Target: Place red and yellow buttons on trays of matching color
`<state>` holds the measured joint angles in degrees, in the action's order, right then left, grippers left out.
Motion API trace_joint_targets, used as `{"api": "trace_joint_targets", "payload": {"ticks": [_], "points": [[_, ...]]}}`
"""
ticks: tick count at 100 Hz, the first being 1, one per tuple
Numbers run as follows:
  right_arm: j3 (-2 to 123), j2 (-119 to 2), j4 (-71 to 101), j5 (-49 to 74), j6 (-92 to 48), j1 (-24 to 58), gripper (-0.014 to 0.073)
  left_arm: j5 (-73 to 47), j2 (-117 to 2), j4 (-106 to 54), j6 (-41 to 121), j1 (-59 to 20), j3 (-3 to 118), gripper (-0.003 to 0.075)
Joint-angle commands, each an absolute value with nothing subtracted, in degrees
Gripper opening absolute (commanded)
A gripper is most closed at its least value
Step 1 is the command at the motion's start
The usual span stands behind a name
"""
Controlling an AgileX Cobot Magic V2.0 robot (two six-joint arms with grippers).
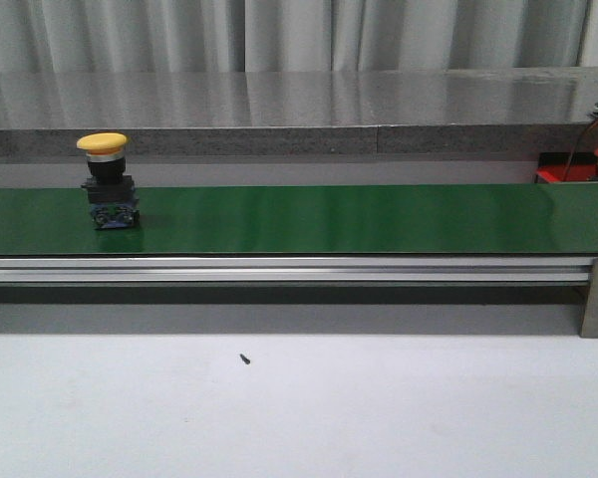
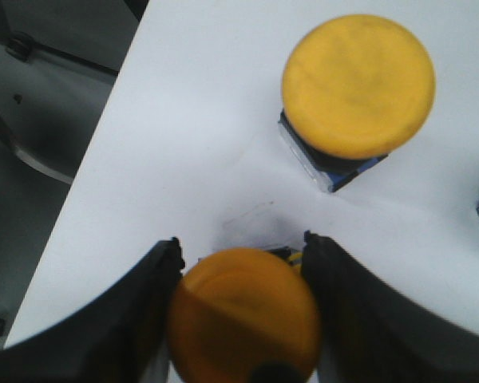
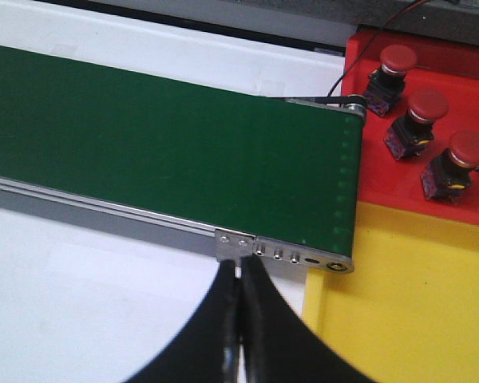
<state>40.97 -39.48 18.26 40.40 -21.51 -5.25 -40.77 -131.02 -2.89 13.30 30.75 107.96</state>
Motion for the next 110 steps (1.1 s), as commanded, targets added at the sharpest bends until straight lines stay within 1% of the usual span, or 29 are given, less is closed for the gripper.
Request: {"api": "trace_joint_targets", "payload": {"ticks": [1, 3, 13, 26, 41, 66, 83, 95, 110], "points": [[42.40, -39.32, 18.77, 36.99, -21.92, -5.13, -0.0070, -38.06, -127.43, -3.47, 12.85, 30.90, 109.91, 0.0228], [42.40, -39.32, 18.77, 36.99, -21.92, -5.13, -0.0070, -38.22, -127.33, -3.47, 12.85, 30.90, 109.91, 0.0205], [42.40, -39.32, 18.77, 36.99, -21.92, -5.13, -0.0070, -39.24, -126.75, -3.25, 12.85, 30.90, 110.19, 0.0139], [42.40, -39.32, 18.77, 36.99, -21.92, -5.13, -0.0070, -41.27, -124.76, -3.12, 12.85, 30.90, 110.93, 0.0102], [42.40, -39.32, 18.77, 36.99, -21.92, -5.13, -0.0070, -44.61, -120.09, -3.38, 12.85, 30.90, 110.92, 0.0102], [42.40, -39.32, 18.77, 36.99, -21.92, -5.13, -0.0070, -54.34, -112.46, -7.90, 13.07, 30.14, 110.92, 0.0103], [42.40, -39.32, 18.77, 36.99, -21.92, -5.13, -0.0070, -58.86, -108.47, -14.00, 17.74, 28.00, 109.52, 0.0103], [42.40, -39.32, 18.77, 36.99, -21.92, -5.13, -0.0070, -59.10, -105.57, -16.52, 19.03, 25.97, 105.43, 0.0103], [42.40, -39.32, 18.77, 36.99, -21.92, -5.13, -0.0070, -55.75, -101.29, -16.52, 19.55, 23.09, 96.36, 0.0104]]}}
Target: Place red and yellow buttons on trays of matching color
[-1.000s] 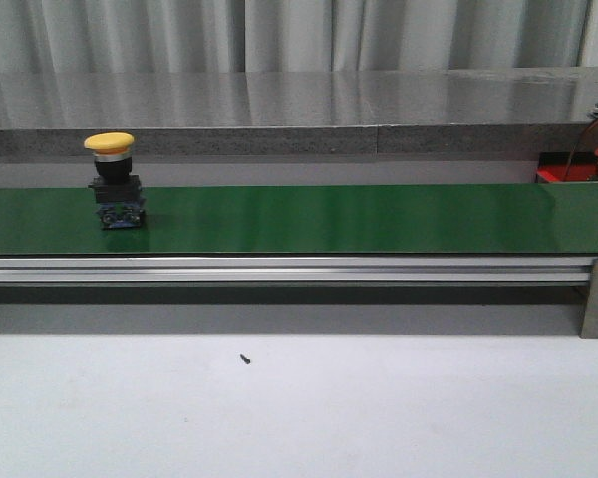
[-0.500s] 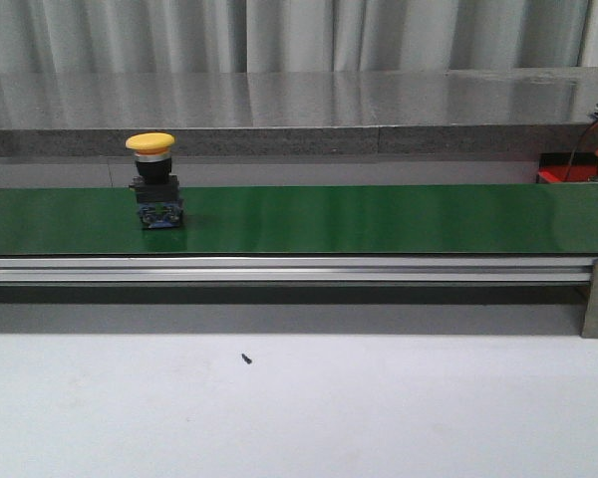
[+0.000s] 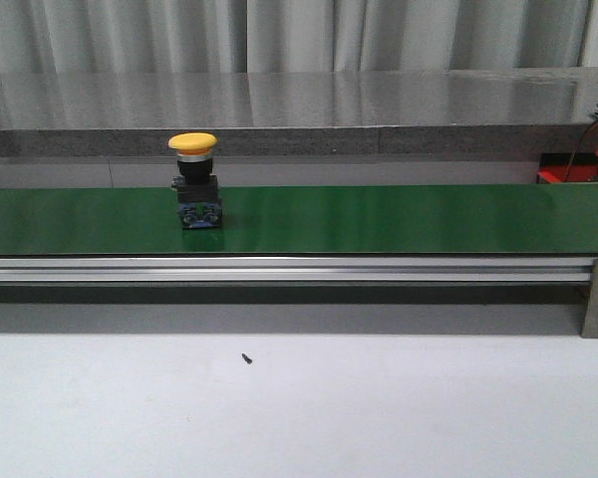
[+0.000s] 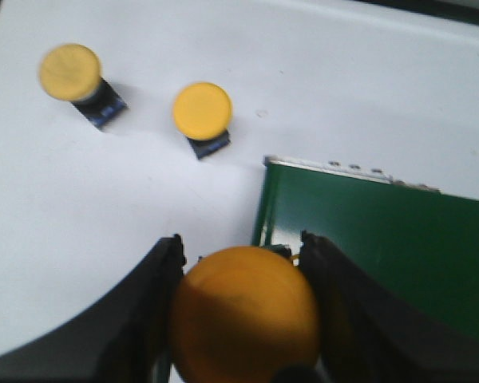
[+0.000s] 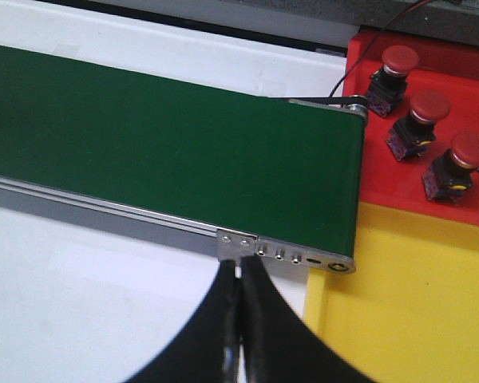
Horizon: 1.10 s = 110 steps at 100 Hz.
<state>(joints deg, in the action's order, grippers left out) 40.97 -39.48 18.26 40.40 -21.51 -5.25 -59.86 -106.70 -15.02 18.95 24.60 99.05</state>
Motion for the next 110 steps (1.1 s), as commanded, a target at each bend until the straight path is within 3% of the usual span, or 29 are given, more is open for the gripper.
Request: {"api": "trace_joint_targets", "payload": {"ticks": [1, 18, 51, 110], "points": [[42.40, -39.32, 18.77, 36.99, -21.92, -5.13, -0.0070, -55.11, -101.10, -16.52, 19.55, 22.94, 95.91, 0.0104], [42.40, -39.32, 18.77, 36.99, -21.92, -5.13, -0.0070, -51.08, -97.97, -16.89, 19.55, 18.95, 87.80, 0.0104], [42.40, -39.32, 18.77, 36.99, -21.92, -5.13, -0.0070, -51.52, -97.98, -16.65, 20.43, 11.00, 86.78, 0.0104], [42.40, -39.32, 18.77, 36.99, -21.92, -5.13, -0.0070, -42.57, -97.98, -14.86, 20.43, 10.18, 79.16, 0.0108]]}}
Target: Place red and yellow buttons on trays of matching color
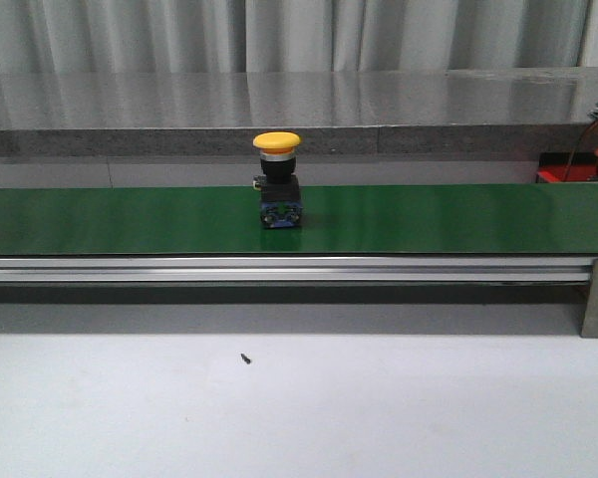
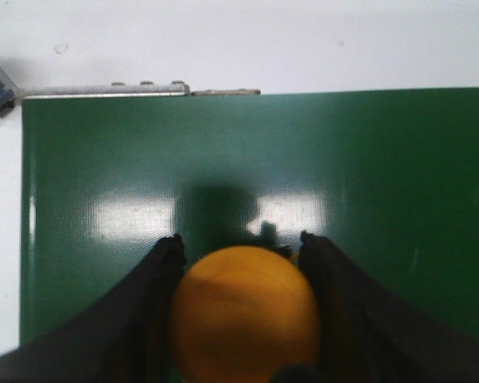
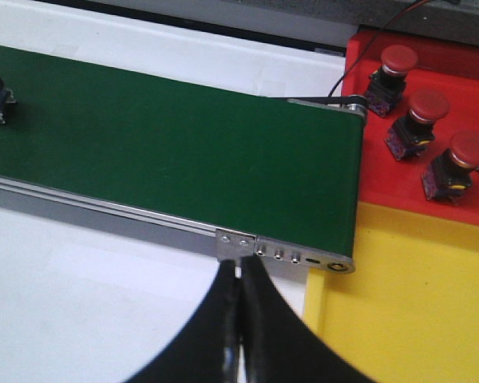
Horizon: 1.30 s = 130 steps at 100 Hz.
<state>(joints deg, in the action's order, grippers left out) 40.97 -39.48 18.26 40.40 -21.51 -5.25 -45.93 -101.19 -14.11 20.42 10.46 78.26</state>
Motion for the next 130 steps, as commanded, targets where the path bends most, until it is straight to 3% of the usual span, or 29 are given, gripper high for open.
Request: {"api": "trace_joint_targets", "payload": {"ticks": [1, 13, 19, 35, 47, 107, 130], "points": [[42.40, -39.32, 18.77, 36.99, -21.92, -5.13, -0.0070, -42.57, -97.98, -14.86, 20.43, 10.18, 79.16, 0.0109], [42.40, -39.32, 18.77, 36.99, -21.92, -5.13, -0.0070, -42.57, -97.98, -15.16, 20.55, 10.18, 79.16, 0.0137], [42.40, -39.32, 18.77, 36.99, -21.92, -5.13, -0.0070, -42.57, -97.98, -15.25, 20.65, 10.07, 79.16, 0.0210], [42.40, -39.32, 18.77, 36.99, -21.92, -5.13, -0.0070, -42.57, -97.98, -15.68, 20.65, 8.92, 79.16, 0.0498], [42.40, -39.32, 18.77, 36.99, -21.92, -5.13, -0.0070, -42.35, -97.48, -15.68, 20.65, 7.86, 79.16, 0.0608], [42.40, -39.32, 18.78, 36.92, -21.97, -5.13, -0.0070, -40.96, -79.58, -16.37, 21.01, 7.09, 79.99, 0.0606], [42.40, -39.32, 18.91, 36.84, -21.97, -5.13, -0.0070, -36.76, -68.09, -16.89, 21.68, 5.54, 68.72, 0.0508]]}}
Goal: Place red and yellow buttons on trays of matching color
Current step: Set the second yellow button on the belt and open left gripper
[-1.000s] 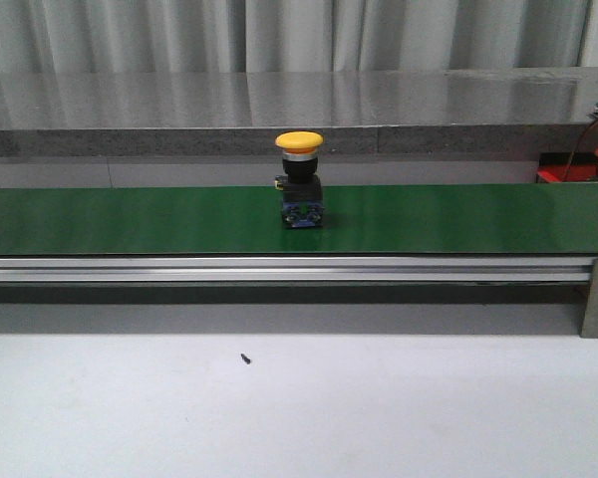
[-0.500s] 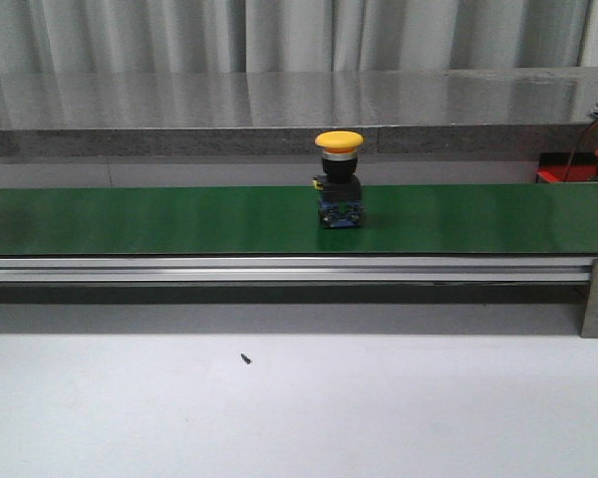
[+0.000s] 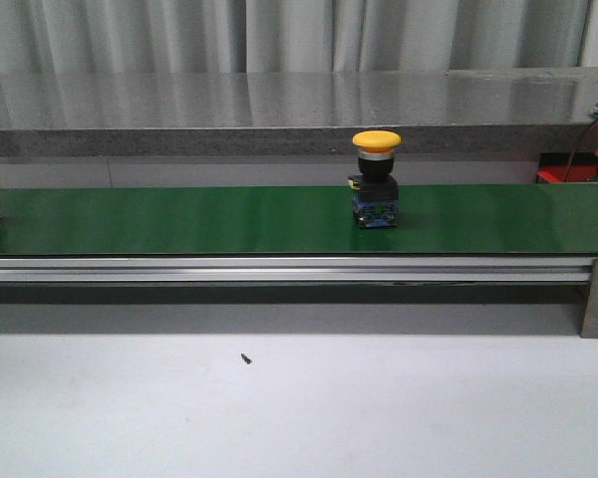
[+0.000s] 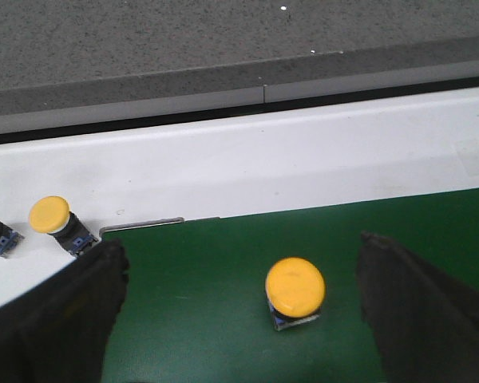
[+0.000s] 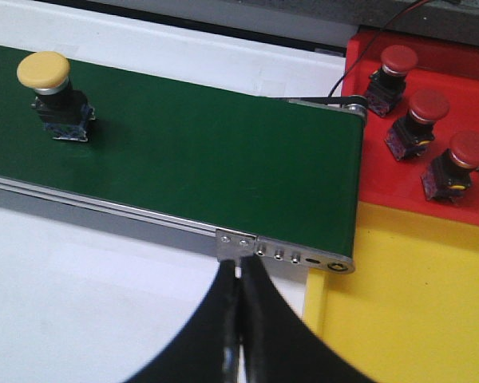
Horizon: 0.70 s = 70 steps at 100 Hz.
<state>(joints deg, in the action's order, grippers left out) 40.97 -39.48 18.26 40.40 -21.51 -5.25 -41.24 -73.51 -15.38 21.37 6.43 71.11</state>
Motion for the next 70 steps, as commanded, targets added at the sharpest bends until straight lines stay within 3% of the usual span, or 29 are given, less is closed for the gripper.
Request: {"api": "trace_joint_targets", "payload": {"ticks": [1, 14, 30, 40, 45, 55, 61, 70], "points": [[42.40, -39.37, 19.04, 36.78, -21.97, -5.13, -0.0070, -36.76, -67.76, -16.89, 21.68, 5.48, 68.35, 0.0498], [42.40, -39.37, 19.09, 36.71, -21.97, -5.13, -0.0070, -36.40, -62.45, -17.00, 21.68, 5.48, 62.15, 0.0390], [42.40, -39.43, 19.84, 36.94, -21.97, -5.13, -0.0033, -36.04, -58.56, -18.62, 21.68, 5.48, 58.03, 0.0181], [42.40, -39.43, 21.49, 37.45, -21.97, -5.13, 0.0119, -36.04, -57.42, -18.65, 21.68, 5.48, 57.17, 0.0046], [42.40, -39.43, 22.66, 38.10, -21.97, -5.13, 0.0254, -36.04, -57.23, -18.75, 21.68, 5.48, 56.93, -0.0021], [42.40, -39.43, 24.64, 38.93, -21.97, -5.13, 0.0503, -36.04, -57.03, -18.75, 21.68, 5.48, 56.77, -0.0020], [42.53, -39.48, 25.38, 39.15, -21.97, -5.13, 0.0552, -36.04, -57.03, -19.00, 21.68, 5.48, 56.77, -0.0020], [44.04, -41.83, 26.66, 39.97, -21.97, -5.13, 0.0536, -36.04, -57.03, -19.13, 21.68, 5.48, 56.77, -0.0020]]}}
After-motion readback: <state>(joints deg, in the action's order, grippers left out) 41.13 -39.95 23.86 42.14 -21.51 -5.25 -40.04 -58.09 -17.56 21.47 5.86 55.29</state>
